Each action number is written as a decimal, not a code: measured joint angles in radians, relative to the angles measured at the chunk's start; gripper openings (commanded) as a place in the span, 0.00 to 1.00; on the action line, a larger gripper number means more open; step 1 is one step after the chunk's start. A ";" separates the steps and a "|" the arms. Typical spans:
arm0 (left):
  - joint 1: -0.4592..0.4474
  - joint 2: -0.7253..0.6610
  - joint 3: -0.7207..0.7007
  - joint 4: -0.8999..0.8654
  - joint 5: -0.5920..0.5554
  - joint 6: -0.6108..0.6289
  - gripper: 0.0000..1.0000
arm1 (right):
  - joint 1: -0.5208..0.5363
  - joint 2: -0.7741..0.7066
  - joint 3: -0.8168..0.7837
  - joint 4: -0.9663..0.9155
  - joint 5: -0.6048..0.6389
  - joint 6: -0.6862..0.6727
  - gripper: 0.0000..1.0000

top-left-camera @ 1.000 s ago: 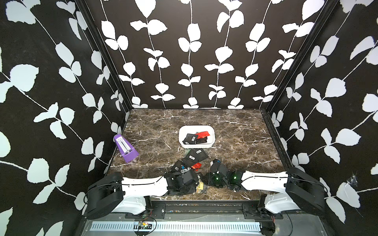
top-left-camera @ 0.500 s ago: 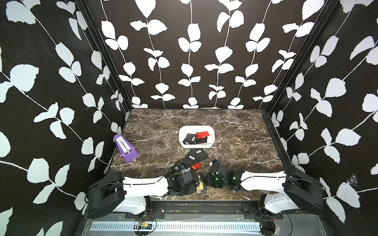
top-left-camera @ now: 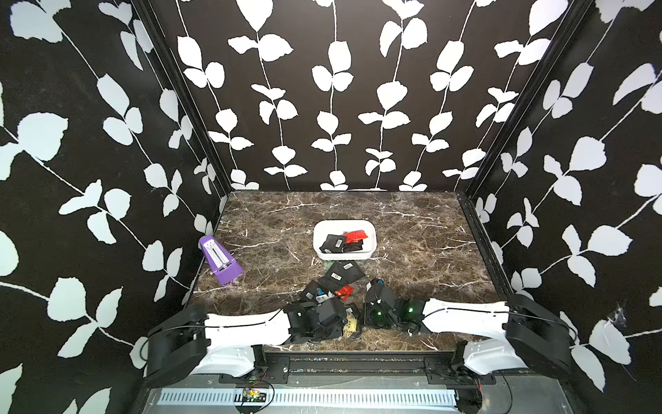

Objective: Put the tea bags into the storage box
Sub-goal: Pick up the tea bag from the center of the board, then place the tea bag in the storage box.

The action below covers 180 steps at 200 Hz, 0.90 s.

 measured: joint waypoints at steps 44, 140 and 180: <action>0.000 -0.192 0.007 -0.048 -0.124 0.028 0.33 | -0.026 -0.194 0.115 -0.180 0.058 -0.078 0.00; 0.000 -0.229 0.002 -0.044 -0.217 0.022 0.28 | -0.379 -0.044 0.524 -0.365 0.002 -0.304 0.00; 0.000 -0.187 0.000 -0.022 -0.209 0.015 0.28 | -0.450 0.234 0.701 -0.298 -0.092 -0.344 0.00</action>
